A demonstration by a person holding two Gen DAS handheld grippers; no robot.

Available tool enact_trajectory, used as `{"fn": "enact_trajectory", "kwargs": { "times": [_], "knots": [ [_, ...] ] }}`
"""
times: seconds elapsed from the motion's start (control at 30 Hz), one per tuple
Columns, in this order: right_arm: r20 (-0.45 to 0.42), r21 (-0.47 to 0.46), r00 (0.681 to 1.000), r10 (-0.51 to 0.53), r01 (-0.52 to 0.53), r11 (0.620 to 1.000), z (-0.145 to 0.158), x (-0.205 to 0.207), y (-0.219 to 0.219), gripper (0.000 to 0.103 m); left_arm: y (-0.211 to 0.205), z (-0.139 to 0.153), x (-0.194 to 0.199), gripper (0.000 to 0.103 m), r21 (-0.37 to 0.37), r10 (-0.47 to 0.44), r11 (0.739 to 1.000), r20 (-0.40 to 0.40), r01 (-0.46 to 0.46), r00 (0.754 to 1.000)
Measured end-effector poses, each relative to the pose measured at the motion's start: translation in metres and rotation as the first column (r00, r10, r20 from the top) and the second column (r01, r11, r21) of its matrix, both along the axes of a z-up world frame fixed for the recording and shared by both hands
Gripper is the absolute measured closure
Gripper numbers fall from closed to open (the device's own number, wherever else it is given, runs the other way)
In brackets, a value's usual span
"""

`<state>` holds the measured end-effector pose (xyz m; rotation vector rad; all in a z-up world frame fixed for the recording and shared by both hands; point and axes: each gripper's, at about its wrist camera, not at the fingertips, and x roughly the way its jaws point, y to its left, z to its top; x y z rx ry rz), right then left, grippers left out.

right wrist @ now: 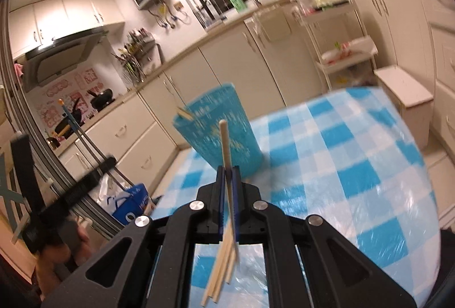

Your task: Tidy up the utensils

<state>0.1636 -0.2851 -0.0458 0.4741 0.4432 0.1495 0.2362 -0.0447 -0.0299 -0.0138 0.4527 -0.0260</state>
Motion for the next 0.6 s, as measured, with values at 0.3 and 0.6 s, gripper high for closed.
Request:
{"fn": "enact_trajectory", "kwargs": {
  "times": [0.3,0.6],
  "knots": [
    [0.051,-0.020,0.999,0.011,-0.010,1.000,0.033,0.013,0.014,0.097,0.019,-0.001,0.003,0.010,-0.060,0.011,0.998,-0.034,-0.013,0.999],
    [0.118,-0.076,0.992,0.033,-0.024,0.997,0.070,0.024,0.025,0.098,0.027,0.004,0.002,0.010,-0.073,0.032,0.997,-0.021,-0.033,0.999]
  ]
}}
